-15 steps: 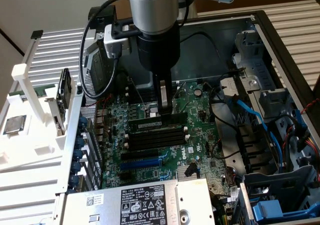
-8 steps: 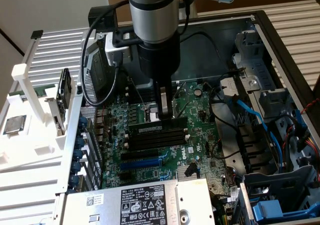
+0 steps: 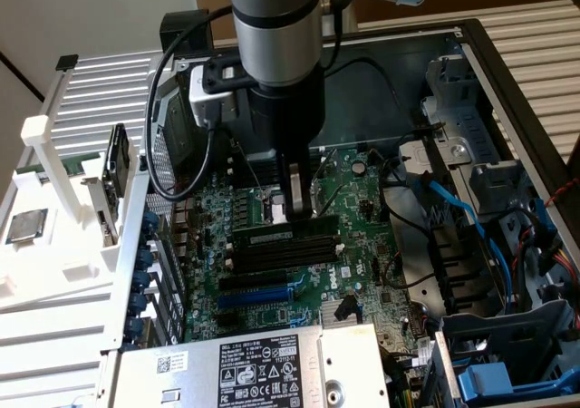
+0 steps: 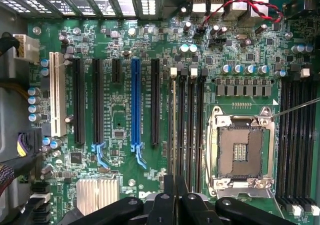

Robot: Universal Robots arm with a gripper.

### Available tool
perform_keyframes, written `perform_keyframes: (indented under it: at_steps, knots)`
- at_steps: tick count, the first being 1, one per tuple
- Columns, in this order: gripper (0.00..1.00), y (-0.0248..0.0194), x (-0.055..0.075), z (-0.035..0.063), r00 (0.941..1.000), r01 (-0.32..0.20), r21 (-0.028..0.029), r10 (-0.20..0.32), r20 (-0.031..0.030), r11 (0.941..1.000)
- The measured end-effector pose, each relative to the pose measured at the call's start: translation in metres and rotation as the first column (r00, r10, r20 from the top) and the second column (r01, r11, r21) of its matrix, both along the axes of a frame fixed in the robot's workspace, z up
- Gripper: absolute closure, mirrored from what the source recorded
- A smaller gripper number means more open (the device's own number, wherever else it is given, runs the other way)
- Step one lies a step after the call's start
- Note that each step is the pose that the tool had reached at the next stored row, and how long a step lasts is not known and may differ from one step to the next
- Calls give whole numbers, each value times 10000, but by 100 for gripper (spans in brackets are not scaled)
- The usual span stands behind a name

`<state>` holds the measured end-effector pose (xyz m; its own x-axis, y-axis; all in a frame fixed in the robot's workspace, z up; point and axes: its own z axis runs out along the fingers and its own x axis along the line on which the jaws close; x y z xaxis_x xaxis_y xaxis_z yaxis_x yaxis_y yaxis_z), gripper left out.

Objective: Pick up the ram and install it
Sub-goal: 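Insert the ram into the slot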

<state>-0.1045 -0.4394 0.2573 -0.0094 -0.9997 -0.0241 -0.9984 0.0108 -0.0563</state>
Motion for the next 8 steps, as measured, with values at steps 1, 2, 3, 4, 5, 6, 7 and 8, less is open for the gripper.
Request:
perform_keyframes:
  at_steps: [1,2,3,4,5,6,7,8]
  knots:
    - [88,0,-6,-4,10000,-21,8,21,4,10000]
    - [88,0,-8,-8,10000,-43,11,43,6,10000]
    - [88,0,-9,-12,10000,-59,11,59,6,10000]
    - [88,0,-9,-19,10000,-62,11,62,6,10000]
    - [88,0,-9,-24,10000,-63,11,63,6,10000]
    - [88,0,-9,-24,10000,-63,9,63,5,10000]
    - [88,0,-9,-24,10000,-63,8,63,4,10000]
    - [88,0,-9,-24,10000,-63,8,63,4,10000]
